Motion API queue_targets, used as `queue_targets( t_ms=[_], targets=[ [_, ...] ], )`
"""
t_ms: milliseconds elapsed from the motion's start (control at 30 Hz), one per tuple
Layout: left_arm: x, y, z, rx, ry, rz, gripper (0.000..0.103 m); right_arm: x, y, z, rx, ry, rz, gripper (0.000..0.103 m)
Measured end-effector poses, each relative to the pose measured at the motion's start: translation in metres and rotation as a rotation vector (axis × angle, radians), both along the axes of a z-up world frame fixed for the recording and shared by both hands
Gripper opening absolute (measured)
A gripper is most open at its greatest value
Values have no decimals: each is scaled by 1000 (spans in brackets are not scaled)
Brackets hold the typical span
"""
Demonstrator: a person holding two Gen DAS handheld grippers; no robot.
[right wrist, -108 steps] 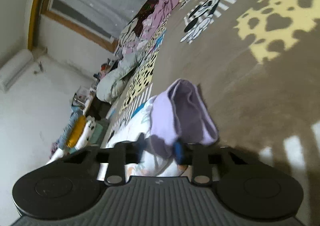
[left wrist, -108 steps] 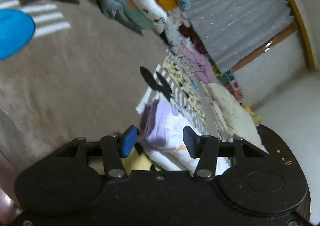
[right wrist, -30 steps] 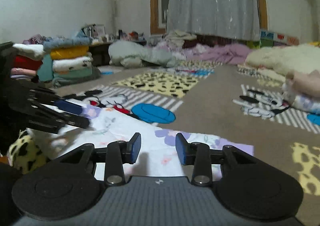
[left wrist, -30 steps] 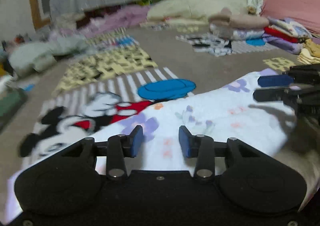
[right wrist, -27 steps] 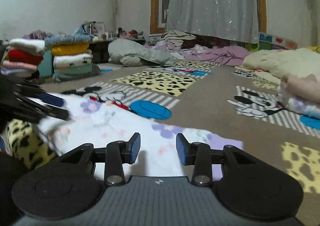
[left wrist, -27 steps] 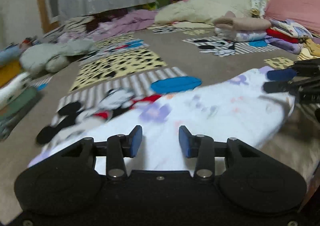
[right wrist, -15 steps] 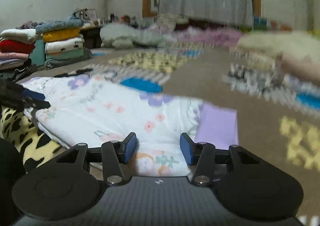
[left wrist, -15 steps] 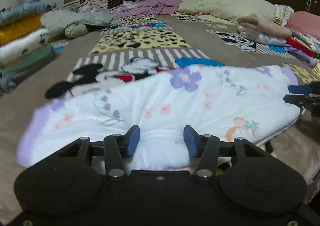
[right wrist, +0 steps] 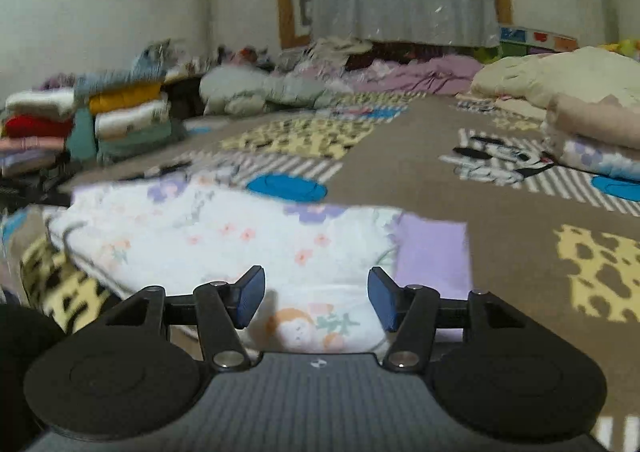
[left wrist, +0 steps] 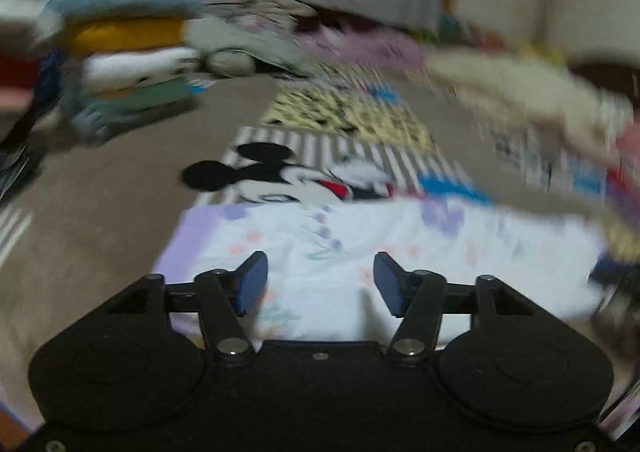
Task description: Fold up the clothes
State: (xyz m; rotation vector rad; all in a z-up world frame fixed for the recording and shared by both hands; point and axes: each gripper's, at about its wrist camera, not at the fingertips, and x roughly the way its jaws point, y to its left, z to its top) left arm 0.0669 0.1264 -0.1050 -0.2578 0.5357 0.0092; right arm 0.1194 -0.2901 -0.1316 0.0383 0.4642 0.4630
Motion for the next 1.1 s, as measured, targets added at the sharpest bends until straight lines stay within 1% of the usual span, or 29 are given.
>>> queue_targets(
  t_ms=[33, 100, 167, 233, 367, 467, 500, 533, 567, 600, 733, 767, 800, 833, 867, 933, 1000, 1100],
  targets=[
    [-10, 11, 0, -75, -3, 33, 62, 0, -5, 3, 18, -1, -18, 60],
    [-29, 33, -4, -237, 4, 95, 65, 3, -18, 6, 64, 26, -63, 66],
    [-40, 52, -15, -396, 26, 138, 66, 7, -32, 3, 128, 65, -97, 66],
    [-46, 64, -28, -524, 42, 172, 66, 11, -42, -2, 190, 106, -122, 66],
    [-45, 75, -50, -726, 53, 252, 66, 18, -64, -11, 313, 186, -173, 66],
    [-40, 80, -63, -856, 53, 303, 66, 23, -66, -23, 349, 243, -172, 66],
    [-39, 81, -65, -885, 42, 315, 66, 24, -66, -25, 356, 253, -169, 65],
    [-36, 80, -68, -904, 34, 325, 66, 24, -65, -26, 345, 255, -171, 63],
    [-35, 80, -70, -921, 25, 337, 66, 24, -64, -27, 333, 256, -174, 58],
    [-33, 79, -71, -926, 16, 348, 66, 24, -63, -27, 320, 257, -177, 56],
    [-29, 72, -67, -895, -13, 374, 65, 26, -67, -30, 350, 265, -194, 56],
    [-29, 70, -65, -887, -18, 378, 64, 26, -67, -30, 355, 266, -195, 56],
    [-28, 70, -64, -873, -19, 376, 59, 26, -66, -30, 348, 263, -193, 56],
    [-26, 69, -63, -855, -19, 370, 37, 26, -65, -29, 340, 259, -190, 56],
    [-25, 69, -61, -837, -19, 365, 24, 26, -65, -29, 341, 260, -188, 56],
    [-21, 68, -59, -801, -20, 353, 21, 26, -66, -29, 345, 262, -186, 54],
    [-18, 67, -54, -758, -27, 338, 19, 26, -67, -29, 349, 264, -184, 50],
    [-12, 54, -30, -635, -71, 288, 19, 27, -69, -29, 356, 267, -180, 49]
  ],
)
